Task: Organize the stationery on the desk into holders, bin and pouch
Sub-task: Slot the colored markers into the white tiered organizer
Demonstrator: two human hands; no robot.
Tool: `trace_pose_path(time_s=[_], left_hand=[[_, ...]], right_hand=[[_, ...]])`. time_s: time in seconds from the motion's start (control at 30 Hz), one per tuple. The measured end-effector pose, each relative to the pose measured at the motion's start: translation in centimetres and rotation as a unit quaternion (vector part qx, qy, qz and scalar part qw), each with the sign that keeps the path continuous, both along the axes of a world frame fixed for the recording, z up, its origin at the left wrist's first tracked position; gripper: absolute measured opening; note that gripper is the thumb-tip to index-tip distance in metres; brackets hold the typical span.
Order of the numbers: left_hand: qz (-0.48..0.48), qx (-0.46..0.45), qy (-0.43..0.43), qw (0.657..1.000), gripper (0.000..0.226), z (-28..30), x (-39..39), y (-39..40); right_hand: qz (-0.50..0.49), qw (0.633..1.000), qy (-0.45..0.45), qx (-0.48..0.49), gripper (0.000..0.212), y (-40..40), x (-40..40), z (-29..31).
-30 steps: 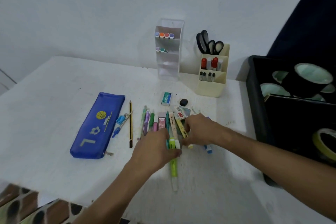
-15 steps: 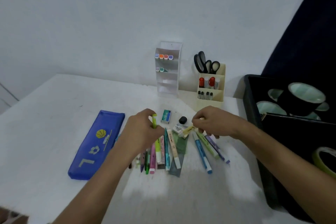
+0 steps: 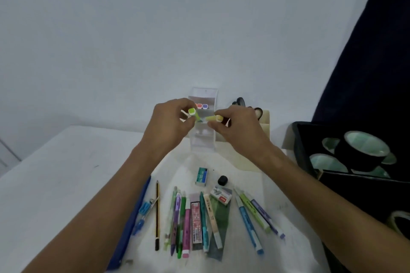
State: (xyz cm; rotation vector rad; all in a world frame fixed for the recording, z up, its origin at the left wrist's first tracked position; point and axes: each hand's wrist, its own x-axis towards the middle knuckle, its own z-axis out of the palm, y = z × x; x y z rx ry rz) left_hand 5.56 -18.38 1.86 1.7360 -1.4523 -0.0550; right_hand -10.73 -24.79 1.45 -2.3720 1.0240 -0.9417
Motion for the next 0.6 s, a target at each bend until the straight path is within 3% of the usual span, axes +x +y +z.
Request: trace_pose_path(time_s=[0.1,0.3,0.6], left_hand=[[-0.003,0.005,-0.07,0.998,0.02,-0.8,0.4,-1.2],[0.012,0.036,-0.116,0.992,0.016,-2.3,0.7,-2.7],[0.024,0.103,-0.133,0.986,0.022,-4.1,1.6,-5.1]], right_hand=[[0.003,1.0,0.018,-0.01,0.019,-0.5,1.3,-1.1],[-0.029,0.997,0.042,-0.055,0.024,-2.1,3.4,-3.9],[-0.052,0.996,0.066,0.007,0.019,-5.5,5.6,-7.1]])
